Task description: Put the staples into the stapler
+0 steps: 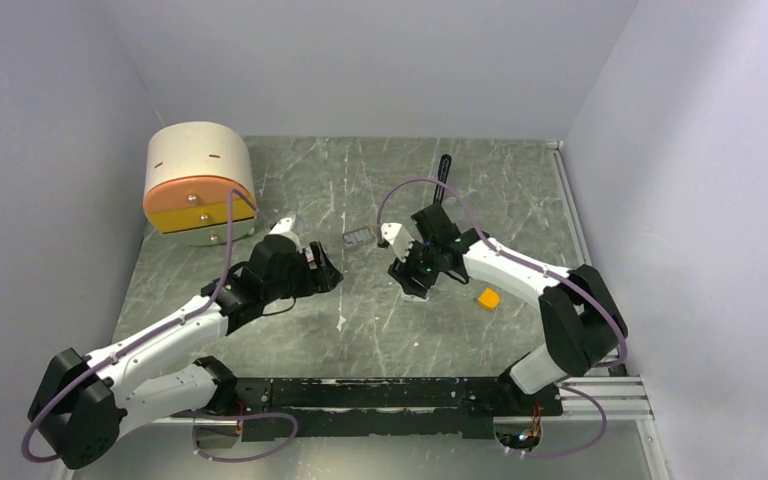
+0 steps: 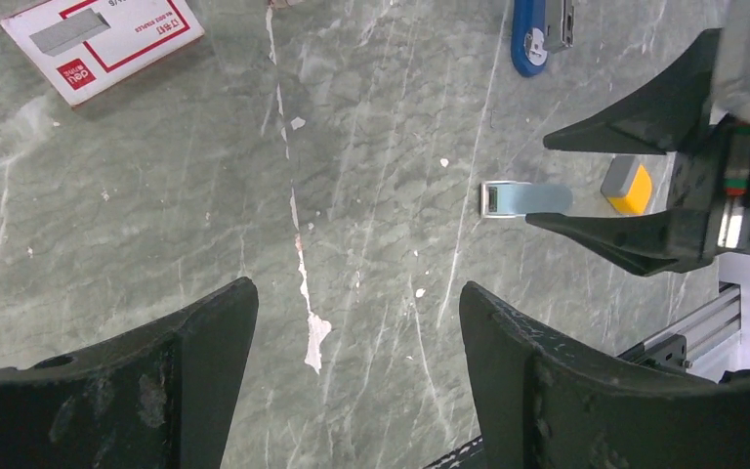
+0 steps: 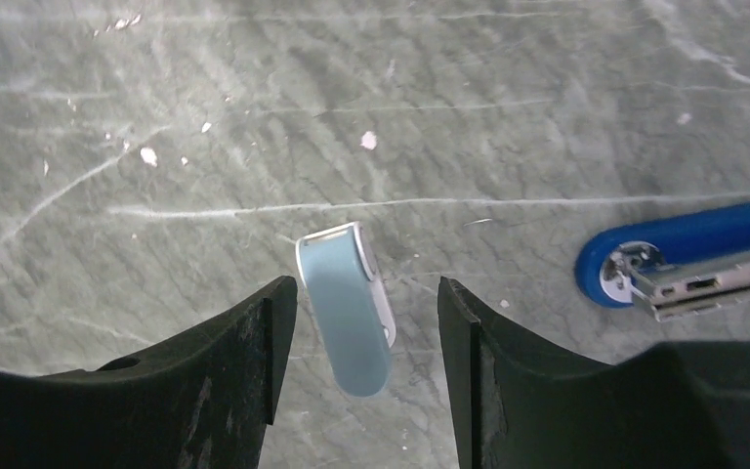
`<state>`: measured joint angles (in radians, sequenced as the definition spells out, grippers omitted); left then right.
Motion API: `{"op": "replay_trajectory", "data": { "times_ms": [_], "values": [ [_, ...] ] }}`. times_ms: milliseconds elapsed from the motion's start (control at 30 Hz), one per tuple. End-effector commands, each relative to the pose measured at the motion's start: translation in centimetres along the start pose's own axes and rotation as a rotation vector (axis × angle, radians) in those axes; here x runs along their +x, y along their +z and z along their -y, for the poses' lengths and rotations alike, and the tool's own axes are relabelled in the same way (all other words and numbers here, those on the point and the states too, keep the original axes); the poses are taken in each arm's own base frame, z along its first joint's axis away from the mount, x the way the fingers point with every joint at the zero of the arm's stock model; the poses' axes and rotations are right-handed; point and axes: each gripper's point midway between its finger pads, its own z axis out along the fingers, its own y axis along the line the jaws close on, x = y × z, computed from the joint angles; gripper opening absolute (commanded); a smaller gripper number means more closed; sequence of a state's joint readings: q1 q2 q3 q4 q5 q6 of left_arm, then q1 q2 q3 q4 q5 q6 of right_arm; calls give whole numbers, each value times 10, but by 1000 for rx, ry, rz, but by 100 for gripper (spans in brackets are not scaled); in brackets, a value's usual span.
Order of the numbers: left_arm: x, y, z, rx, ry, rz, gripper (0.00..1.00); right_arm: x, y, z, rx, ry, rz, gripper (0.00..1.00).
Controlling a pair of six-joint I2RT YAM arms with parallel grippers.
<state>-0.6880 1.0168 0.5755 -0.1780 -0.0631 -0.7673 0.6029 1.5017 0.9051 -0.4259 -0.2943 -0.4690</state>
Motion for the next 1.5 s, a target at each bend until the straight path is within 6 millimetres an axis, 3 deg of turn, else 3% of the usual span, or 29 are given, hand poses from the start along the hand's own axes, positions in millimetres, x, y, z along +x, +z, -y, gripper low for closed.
{"op": "replay_trajectory", "data": {
  "times_ms": [0,300,433,667,800,967,1067,1267,1400,1467],
  "values": [
    [-7,-8,1,-7,15,22,81,4,3,-14,-108,-114,-44,59],
    [-4,-11,-5,7,-10,61,81,32,26,-24,-146,-109,-183,57],
    [5,-5,-11,1,-55,50,81,41,31,-24,-131,-54,-220,45],
    [16,5,-15,-10,-64,12,80,17,46,-29,-102,179,-140,19],
    [17,6,-17,-17,-45,7,81,6,65,-25,-16,384,-141,8],
    [21,9,-16,10,-40,8,81,18,82,-9,228,619,-200,1],
    [20,12,-16,16,-41,18,81,20,81,6,379,758,-146,1],
    [9,17,-12,19,-33,55,82,22,72,5,479,943,-71,3],
    [11,24,-7,44,-16,48,82,25,66,-3,454,962,-70,17],
    [12,28,-8,46,-2,49,82,25,65,-7,436,956,-71,35]
  ]
}}
